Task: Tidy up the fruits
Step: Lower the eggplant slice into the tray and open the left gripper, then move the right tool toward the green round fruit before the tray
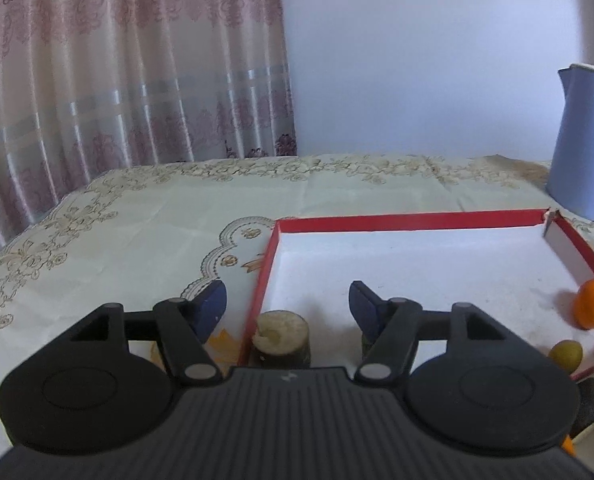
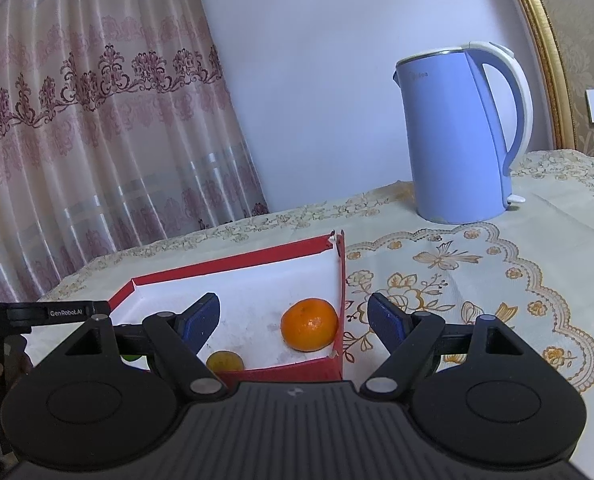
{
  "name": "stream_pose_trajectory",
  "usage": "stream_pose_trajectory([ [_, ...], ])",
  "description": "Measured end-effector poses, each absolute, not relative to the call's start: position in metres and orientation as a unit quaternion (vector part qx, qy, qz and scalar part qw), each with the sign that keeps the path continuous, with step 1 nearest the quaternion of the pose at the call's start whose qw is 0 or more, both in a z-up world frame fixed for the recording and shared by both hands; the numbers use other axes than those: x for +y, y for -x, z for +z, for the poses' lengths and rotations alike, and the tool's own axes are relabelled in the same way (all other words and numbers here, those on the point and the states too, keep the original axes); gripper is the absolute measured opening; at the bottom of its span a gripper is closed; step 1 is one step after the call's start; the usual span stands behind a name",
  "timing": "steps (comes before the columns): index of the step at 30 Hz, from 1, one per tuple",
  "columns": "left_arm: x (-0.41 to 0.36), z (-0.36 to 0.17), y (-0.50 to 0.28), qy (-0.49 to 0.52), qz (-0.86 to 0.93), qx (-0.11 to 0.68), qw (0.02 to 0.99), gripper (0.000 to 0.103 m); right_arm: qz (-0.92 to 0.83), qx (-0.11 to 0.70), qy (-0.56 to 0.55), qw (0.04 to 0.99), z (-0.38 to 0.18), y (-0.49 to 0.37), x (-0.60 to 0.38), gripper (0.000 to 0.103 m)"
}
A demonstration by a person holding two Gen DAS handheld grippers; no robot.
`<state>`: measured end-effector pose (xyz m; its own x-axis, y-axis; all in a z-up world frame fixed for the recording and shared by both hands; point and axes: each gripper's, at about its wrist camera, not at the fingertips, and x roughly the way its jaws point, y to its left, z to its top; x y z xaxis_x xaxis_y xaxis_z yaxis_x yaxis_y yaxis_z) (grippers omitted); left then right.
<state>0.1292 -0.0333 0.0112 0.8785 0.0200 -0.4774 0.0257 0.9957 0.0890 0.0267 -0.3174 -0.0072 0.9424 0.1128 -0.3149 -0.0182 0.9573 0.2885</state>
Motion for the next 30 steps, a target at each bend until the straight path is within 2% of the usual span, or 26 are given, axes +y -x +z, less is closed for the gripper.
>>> stream_pose_trajectory([
  [5,-0.031,0.017,-0.122,-0.049,-0.002,0.24,0.969,0.067,0.03,0.165,-0.143,0.975,-0.009,-0.025,-0.319,0.081],
  [8,-0.021,0.025,-0.104,-0.053,0.0,0.221,0.974,0.079,0.039,0.169,-0.145,0.974,-0.008,-0.025,-0.318,0.081],
  [10,-0.012,0.029,-0.086,-0.059,0.0,0.205,0.977,0.092,0.045,0.172,-0.134,0.975,-0.006,-0.024,-0.314,0.081],
  [12,0.0,0.03,-0.068,-0.064,0.003,0.19,0.98,0.096,0.055,0.169,-0.113,0.978,-0.002,-0.017,-0.303,0.081],
  [18,0.031,0.016,-0.032,-0.06,0.009,0.194,0.979,0.103,0.134,0.183,-0.041,0.973,0.0,0.01,-0.252,0.081],
  [23,0.044,0.003,-0.024,-0.054,0.022,0.199,0.978,0.103,0.201,0.202,0.006,0.958,-0.004,0.026,-0.204,0.081],
  [25,0.048,0.003,-0.023,-0.043,0.024,0.194,0.98,0.103,0.217,0.215,0.023,0.952,-0.006,0.026,-0.186,0.07],
  [30,0.058,0.002,-0.02,-0.021,0.042,0.174,0.984,0.103,0.231,0.244,0.048,0.941,-0.015,0.015,-0.156,0.055],
])
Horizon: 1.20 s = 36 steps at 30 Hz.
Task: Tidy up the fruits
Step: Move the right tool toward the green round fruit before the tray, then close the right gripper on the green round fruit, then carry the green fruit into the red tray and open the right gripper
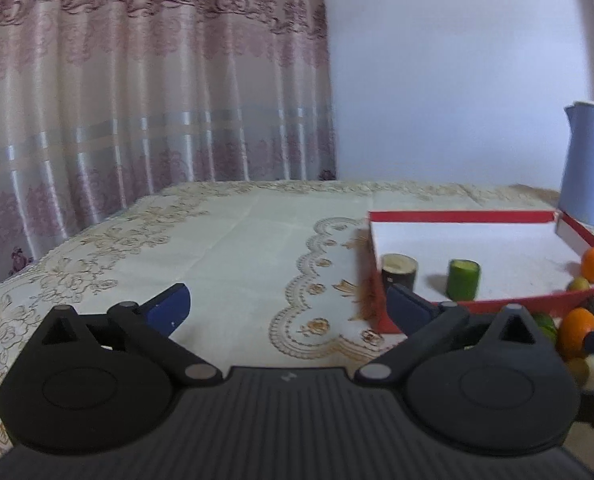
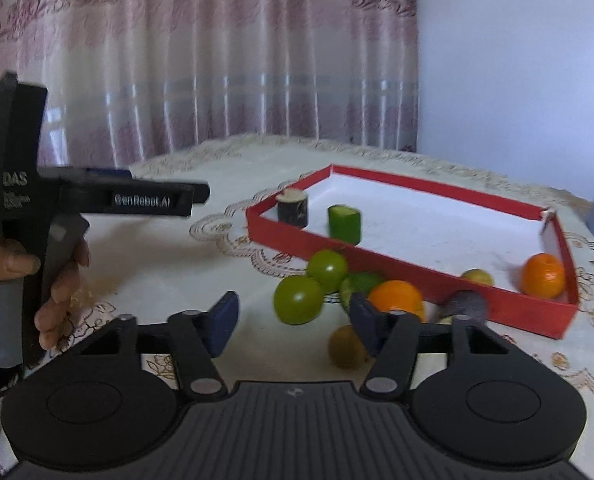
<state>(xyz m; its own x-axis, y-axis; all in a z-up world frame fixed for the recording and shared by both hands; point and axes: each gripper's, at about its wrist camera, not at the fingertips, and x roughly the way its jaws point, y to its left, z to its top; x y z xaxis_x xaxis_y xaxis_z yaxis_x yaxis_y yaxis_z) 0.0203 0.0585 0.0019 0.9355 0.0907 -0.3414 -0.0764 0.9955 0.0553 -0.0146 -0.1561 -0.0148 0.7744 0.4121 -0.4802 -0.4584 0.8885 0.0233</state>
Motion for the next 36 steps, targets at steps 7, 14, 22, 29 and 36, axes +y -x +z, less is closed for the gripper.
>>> stream_pose_trajectory([
  [7,0.069,0.004,-0.021,0.007,0.057,0.168,0.984,0.103,0.226,0.26,0.061,0.937,-0.016,-0.003,-0.142,0.052],
  [14,0.072,0.002,-0.023,0.014,0.046,0.177,0.983,0.103,0.204,0.281,0.064,0.935,-0.019,-0.021,-0.132,0.039],
  [22,0.073,0.002,-0.023,0.016,0.044,0.178,0.983,0.103,0.19,0.288,0.061,0.937,-0.021,-0.024,-0.132,0.033],
  [29,0.072,0.001,-0.024,0.013,0.045,0.18,0.983,0.103,0.195,0.27,0.03,0.942,-0.016,-0.015,-0.141,0.033],
  [36,0.067,-0.001,-0.025,0.001,0.049,0.184,0.982,0.103,0.188,0.242,0.012,0.952,-0.001,-0.003,-0.155,0.033],
])
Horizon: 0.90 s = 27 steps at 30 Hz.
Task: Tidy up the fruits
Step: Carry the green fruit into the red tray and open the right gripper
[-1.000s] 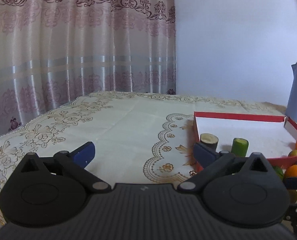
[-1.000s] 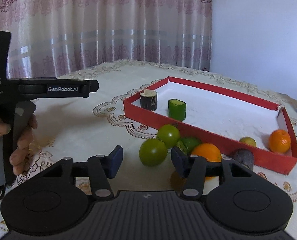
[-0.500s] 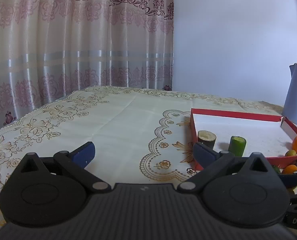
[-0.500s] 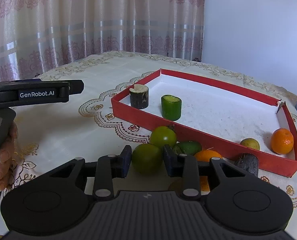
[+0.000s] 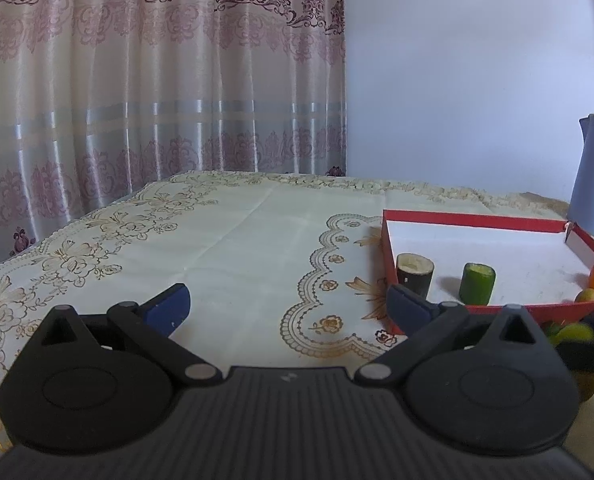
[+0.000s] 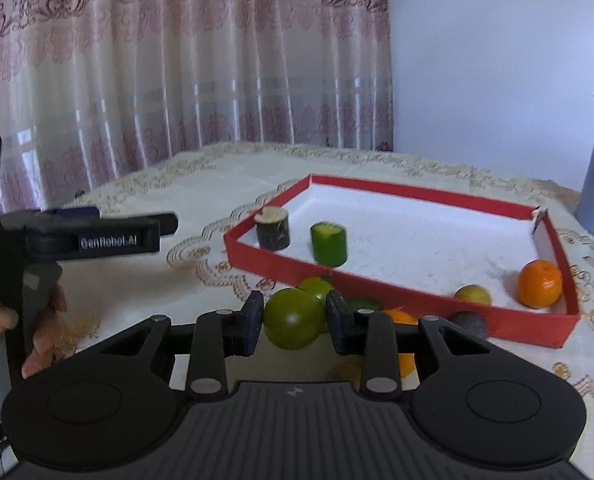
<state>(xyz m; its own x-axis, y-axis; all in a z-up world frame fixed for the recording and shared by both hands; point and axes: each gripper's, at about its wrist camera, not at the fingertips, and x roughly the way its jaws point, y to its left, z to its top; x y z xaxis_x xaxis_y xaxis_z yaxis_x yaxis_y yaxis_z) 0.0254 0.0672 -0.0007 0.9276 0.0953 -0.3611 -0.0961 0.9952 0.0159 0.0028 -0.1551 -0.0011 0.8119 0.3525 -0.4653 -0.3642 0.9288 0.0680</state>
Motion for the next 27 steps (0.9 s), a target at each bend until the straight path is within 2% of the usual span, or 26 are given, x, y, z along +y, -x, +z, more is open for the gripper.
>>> stream_pose_trajectory([
  [18,0.062,-0.005,-0.031,-0.019,0.055,0.202,0.978,0.103,0.125,0.182,0.006,0.975,0.035,-0.03,-0.203,0.033],
  [27,0.061,-0.006,-0.033,-0.021,0.056,0.21,0.976,0.103,0.093,0.192,-0.024,0.977,0.023,-0.059,-0.232,0.033],
])
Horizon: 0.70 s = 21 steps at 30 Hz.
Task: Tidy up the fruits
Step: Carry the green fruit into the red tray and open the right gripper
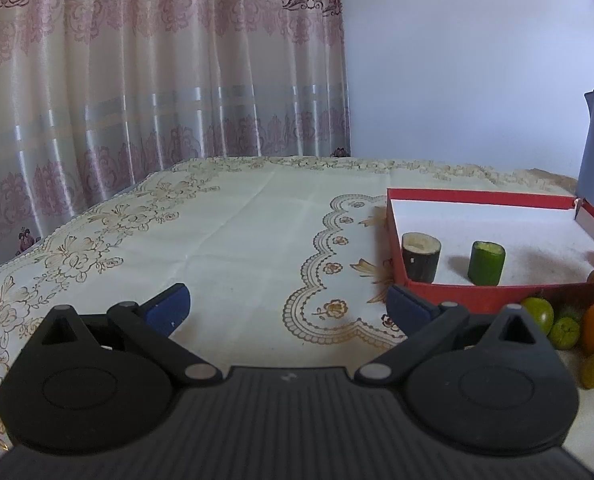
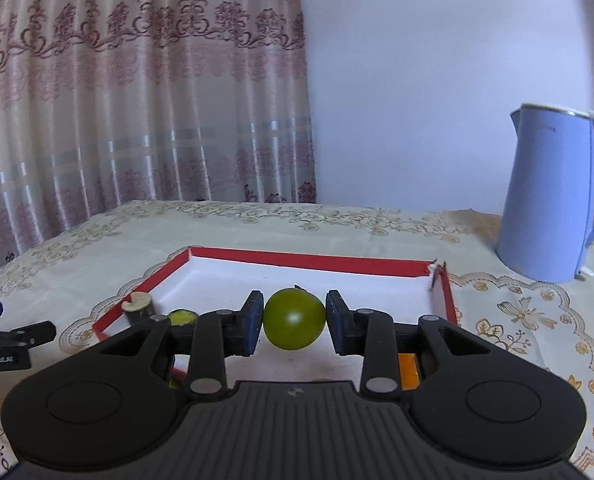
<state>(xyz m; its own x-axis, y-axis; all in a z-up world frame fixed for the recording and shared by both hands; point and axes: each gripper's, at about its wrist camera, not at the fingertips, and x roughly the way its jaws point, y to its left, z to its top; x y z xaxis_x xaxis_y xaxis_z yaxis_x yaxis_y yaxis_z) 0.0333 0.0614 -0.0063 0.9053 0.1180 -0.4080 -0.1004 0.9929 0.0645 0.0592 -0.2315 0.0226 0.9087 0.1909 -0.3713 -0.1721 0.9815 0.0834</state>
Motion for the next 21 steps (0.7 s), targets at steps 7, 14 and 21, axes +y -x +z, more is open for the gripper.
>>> stream_pose_trajectory([
  [7,0.061,-0.004,-0.031,-0.02,0.052,0.207,0.977,0.103,0.089,0.192,-0.038,0.977,0.015,-0.063,-0.244,0.033],
  [14,0.043,0.0,-0.021,-0.041,0.011,0.194,0.98,0.103,0.095,0.19,-0.026,0.977,0.016,-0.071,-0.246,0.033],
  [21,0.004,0.0,-0.015,-0.06,-0.037,0.21,0.975,0.103,0.101,0.212,-0.025,0.972,0.008,-0.087,-0.249,0.033],
])
